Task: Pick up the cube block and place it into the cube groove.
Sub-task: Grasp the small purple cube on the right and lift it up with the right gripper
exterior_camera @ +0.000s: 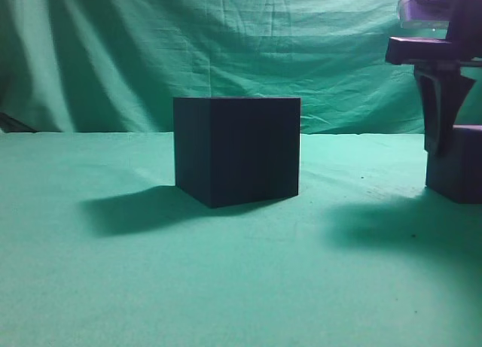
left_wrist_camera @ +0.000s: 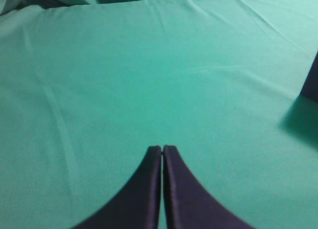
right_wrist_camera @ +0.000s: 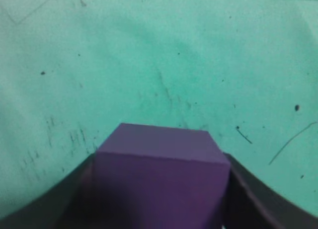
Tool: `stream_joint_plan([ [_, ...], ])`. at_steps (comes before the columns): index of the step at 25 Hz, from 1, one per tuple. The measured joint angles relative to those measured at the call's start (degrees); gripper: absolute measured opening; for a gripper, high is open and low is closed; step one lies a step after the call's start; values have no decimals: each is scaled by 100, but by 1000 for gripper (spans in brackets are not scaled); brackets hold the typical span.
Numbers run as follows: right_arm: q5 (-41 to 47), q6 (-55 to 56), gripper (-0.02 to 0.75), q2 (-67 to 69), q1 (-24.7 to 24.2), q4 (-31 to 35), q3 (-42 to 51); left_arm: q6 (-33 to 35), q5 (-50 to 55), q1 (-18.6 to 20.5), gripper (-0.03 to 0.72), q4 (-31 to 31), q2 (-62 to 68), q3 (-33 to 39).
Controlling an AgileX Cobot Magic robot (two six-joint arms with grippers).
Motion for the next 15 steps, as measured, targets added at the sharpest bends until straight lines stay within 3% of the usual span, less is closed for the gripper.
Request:
stream_joint_plan([
  [5,478,11,431,11,0,-61,-334,0,0,0,0,0,0,0],
  [10,1335,-331,431,11,80,-48,-1290,0,0,0,0,0,0,0],
  [15,1915,-1165,431,-36,840,125,-2350,0,0,0,0,0,0,0],
])
